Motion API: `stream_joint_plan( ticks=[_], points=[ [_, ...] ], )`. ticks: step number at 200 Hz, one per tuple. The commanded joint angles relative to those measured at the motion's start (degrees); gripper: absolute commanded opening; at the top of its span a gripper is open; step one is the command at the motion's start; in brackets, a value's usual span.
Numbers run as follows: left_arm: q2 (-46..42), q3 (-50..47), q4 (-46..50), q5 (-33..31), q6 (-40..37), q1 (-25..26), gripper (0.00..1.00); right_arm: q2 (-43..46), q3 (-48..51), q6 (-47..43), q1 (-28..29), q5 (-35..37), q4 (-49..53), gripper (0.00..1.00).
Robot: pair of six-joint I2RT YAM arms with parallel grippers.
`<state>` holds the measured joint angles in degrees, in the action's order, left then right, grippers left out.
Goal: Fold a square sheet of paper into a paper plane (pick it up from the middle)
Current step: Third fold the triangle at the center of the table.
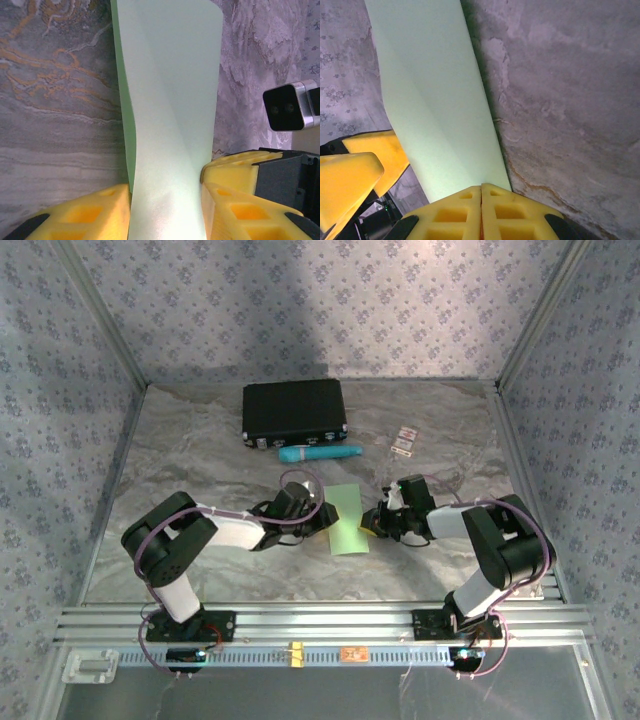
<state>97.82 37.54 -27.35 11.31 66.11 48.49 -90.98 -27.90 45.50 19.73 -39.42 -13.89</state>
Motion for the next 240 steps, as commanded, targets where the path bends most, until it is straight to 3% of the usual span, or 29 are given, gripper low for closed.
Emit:
stream_joint_plan(
  ticks=[1,91,204,240],
  points=[
    [-1.0,-0.8,-3.9,1.3,0.6,-0.2,0.41,0.2,1.7,0.9,-0.7,4.1,4.9,0.09],
    [-1.3,-2.0,-5.0,1.9,2.2,-0.1,0.36,0.9,1.5,2.2,-0.3,4.8,4.6,0.09],
    [-2.0,-3.3,-4.9,2.0,3.5,-0.6,0.07,3.9,2.0,2.2,1.2,3.7,1.0,0.13],
    [-3.1,-4.0,-5.8,4.2,4.9,-2.7,0.05,8.2,1.5,-0.7,1.5,4.6,3.1,0.19]
  ],
)
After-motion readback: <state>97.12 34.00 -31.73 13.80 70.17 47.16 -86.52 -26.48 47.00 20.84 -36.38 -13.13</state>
